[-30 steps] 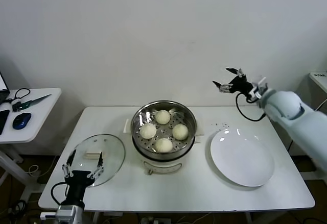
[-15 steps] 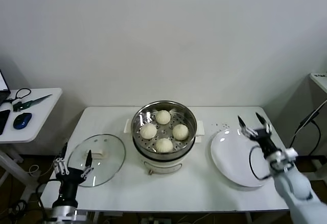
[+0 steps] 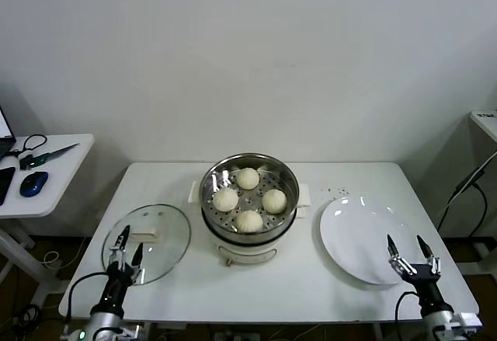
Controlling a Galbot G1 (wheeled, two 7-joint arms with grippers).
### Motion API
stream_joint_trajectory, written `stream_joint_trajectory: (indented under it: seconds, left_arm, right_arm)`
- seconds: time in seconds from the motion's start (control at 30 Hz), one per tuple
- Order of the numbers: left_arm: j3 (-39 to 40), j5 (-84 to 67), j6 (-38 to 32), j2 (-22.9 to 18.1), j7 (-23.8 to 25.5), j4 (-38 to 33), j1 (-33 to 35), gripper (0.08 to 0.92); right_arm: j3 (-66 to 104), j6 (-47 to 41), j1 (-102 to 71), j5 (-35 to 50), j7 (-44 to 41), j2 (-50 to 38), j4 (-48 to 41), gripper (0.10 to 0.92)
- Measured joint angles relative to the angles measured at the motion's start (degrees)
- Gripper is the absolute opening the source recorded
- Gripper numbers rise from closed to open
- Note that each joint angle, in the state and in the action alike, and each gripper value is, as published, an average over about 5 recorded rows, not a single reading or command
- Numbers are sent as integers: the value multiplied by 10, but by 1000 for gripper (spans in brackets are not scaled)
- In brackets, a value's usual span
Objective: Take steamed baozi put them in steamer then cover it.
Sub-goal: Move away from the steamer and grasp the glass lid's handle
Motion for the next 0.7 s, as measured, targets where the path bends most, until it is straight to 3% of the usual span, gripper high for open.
stream_joint_trajectory:
  seconds: [0.7]
  left_arm:
    - [18, 75, 23, -10, -21, 184, -145, 823]
  right_arm:
    - [48, 26, -71, -3, 9, 56, 61, 823]
